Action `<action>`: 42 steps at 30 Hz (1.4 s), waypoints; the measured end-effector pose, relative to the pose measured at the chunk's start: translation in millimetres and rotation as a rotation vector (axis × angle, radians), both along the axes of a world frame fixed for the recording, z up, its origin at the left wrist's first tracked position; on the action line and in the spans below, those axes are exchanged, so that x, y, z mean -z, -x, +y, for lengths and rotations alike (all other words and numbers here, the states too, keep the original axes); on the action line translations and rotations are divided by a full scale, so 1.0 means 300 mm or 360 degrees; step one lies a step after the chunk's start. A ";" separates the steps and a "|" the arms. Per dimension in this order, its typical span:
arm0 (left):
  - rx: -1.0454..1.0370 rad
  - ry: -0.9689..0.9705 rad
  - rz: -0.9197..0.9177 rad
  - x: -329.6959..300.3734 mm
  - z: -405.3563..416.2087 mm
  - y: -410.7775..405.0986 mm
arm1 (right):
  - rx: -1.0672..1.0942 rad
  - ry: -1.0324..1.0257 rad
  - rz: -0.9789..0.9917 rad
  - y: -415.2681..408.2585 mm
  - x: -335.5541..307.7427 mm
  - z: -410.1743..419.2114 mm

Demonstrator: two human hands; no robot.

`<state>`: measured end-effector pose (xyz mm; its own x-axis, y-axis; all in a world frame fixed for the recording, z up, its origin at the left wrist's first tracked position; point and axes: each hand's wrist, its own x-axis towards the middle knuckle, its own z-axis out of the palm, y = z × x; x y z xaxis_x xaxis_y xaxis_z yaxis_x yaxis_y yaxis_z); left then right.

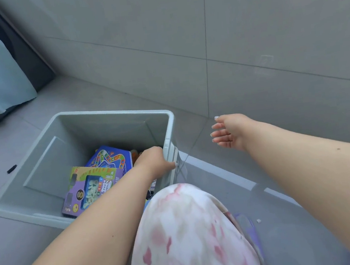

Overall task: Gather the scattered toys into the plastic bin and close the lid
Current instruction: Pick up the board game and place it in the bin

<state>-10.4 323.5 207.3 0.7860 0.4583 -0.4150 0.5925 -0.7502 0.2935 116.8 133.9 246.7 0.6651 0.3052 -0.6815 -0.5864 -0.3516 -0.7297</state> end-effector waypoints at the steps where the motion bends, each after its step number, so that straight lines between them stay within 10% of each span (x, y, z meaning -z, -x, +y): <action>1: -0.0003 -0.0024 0.0006 0.004 -0.003 -0.012 | 0.0007 -0.0001 0.0000 -0.007 -0.001 -0.011; 17: -0.0024 0.0074 -0.0066 -0.018 -0.078 -0.288 | -0.0411 0.0065 0.0095 0.030 0.106 -0.022; 27: 0.0026 0.0360 0.0043 -0.127 -0.065 -0.213 | -0.1389 0.0979 -0.0868 0.220 0.138 0.147; 39: 0.0392 0.0141 0.1044 -0.234 -0.144 0.035 | -0.1470 0.1183 -0.0624 0.189 0.104 0.225; 42: 0.0361 0.0146 0.0922 -0.156 -0.183 0.145 | -0.1415 0.1168 -0.0424 0.194 0.092 0.233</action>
<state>-54.0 268.6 254.0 0.4951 0.2491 -0.8324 0.5039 -0.8628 0.0415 58.5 203.9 219.1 0.5642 0.3259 -0.7586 0.2158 -0.9451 -0.2455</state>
